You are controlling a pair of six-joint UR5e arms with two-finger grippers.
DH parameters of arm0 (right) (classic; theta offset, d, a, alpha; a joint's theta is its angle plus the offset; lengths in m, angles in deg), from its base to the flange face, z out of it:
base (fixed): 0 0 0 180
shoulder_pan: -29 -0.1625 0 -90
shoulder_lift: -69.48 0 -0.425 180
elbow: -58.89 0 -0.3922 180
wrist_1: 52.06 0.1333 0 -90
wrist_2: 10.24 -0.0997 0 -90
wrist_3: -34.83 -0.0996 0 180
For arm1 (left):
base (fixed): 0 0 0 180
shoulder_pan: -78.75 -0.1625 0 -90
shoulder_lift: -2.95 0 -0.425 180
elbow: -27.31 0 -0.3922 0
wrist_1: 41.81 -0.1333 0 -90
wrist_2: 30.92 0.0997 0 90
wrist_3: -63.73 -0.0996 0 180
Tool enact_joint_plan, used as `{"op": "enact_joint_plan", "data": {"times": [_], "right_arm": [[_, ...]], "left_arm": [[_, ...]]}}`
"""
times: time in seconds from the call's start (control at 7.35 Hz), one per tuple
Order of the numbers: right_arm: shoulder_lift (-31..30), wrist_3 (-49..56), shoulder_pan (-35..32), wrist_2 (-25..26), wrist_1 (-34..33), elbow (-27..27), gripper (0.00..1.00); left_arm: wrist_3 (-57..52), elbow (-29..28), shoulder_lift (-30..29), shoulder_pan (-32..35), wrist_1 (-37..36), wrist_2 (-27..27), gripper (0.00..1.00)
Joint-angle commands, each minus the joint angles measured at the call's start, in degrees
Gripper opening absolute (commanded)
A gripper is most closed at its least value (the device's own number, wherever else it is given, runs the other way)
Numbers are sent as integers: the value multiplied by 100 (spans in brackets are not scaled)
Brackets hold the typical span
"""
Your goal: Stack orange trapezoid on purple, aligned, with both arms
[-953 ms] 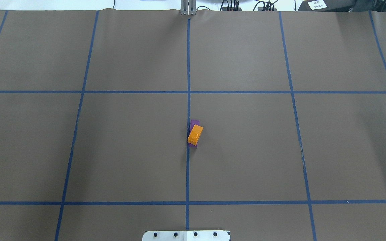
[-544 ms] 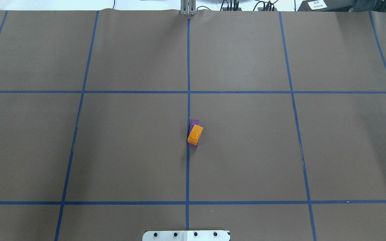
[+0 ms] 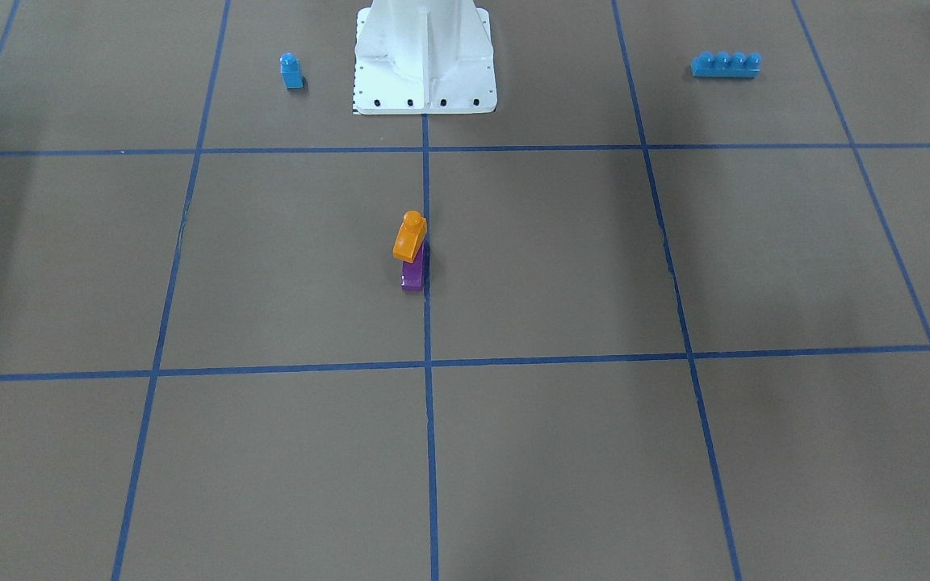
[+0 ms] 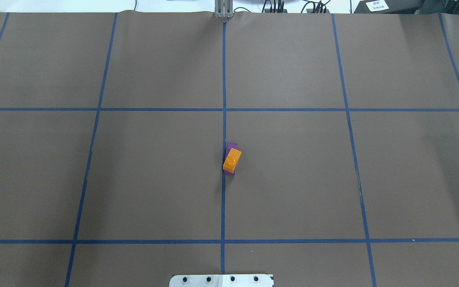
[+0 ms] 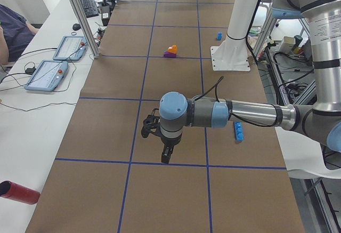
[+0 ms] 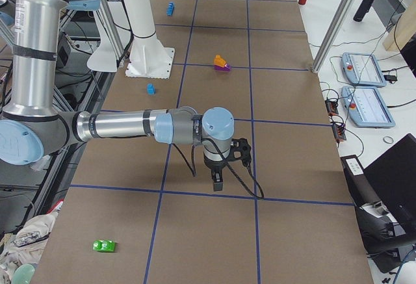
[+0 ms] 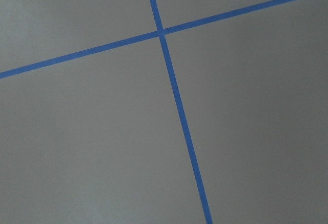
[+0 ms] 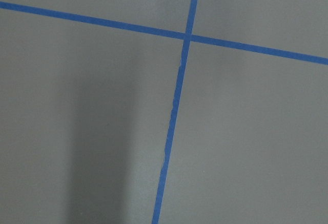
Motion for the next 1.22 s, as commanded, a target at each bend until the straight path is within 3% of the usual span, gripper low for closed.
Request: {"op": "enact_joint_plan", "data": {"times": [0.0, 1.09], "right_arm": [[3, 10, 0, -4, 0, 0, 100], [3, 28, 0, -83, 9, -9, 100]], "left_arm": [[0, 5, 8, 0, 9, 0, 100], [0, -56, 8, -18, 0, 61, 100]]}}
